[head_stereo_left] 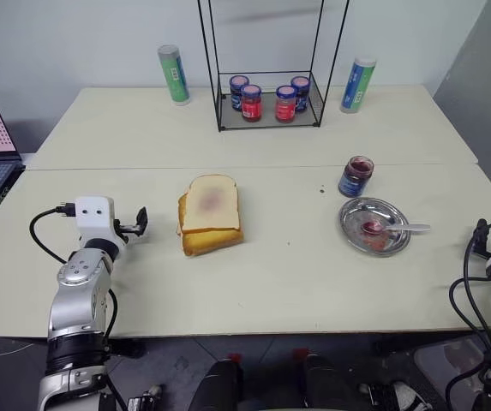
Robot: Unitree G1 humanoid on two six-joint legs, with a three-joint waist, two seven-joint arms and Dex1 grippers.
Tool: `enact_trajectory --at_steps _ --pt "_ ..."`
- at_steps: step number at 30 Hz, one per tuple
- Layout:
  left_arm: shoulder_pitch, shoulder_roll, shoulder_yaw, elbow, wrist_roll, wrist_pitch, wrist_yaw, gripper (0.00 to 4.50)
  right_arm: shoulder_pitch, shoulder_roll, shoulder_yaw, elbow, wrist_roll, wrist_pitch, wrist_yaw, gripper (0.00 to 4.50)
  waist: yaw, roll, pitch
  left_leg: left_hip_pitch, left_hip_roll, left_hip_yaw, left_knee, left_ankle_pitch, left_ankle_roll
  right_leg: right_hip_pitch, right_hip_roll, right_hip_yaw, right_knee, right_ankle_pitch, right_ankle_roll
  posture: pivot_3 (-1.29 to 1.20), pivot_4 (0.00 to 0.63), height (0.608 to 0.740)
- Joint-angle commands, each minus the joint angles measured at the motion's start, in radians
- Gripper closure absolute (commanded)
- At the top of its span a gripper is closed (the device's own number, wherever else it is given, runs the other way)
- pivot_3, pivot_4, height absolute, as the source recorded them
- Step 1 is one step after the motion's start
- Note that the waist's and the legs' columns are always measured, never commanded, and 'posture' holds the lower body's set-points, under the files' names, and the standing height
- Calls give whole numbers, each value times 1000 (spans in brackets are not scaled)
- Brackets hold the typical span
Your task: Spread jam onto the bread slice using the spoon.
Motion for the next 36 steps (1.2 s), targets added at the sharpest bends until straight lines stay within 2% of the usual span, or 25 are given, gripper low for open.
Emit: enact_trajectory --at_steps 1,24,29,32,36 --pt "-8 22 28 -44 -28 8 -20 0 4 -8 -16 -30 1 -11 -1 34 0 0 0 0 0 0 0 0 0 0 0 0 0 0 0 0 150 740" --pt "1 60 30 -41 -33 4 -28 0 9 -15 -15 -48 1 -3 4 34 0 0 0 0 0 0 0 0 0 0 0 0 0 0 0 0 150 740" --pt "13 129 36 -129 -159 81 -217 0 20 -62 8 -176 31 51 94 34 -1 0 0 0 0 0 0 0 0 0 0 0 0 0 0 0 150 740" --pt "21 262 -16 -226 -243 176 -445 0 -8 -150 37 -337 198 240 288 34 -5 1 0 -1 1 0 0 0 0 -1 0 0 0 0 0 0 150 740" --pt "-5 356 -91 -255 -256 208 -589 0 -25 -232 65 -484 404 476 430 34 -5 2 -1 1 2 -2 -1 0 0 1 2 -1 -1 0 0 0 150 740"
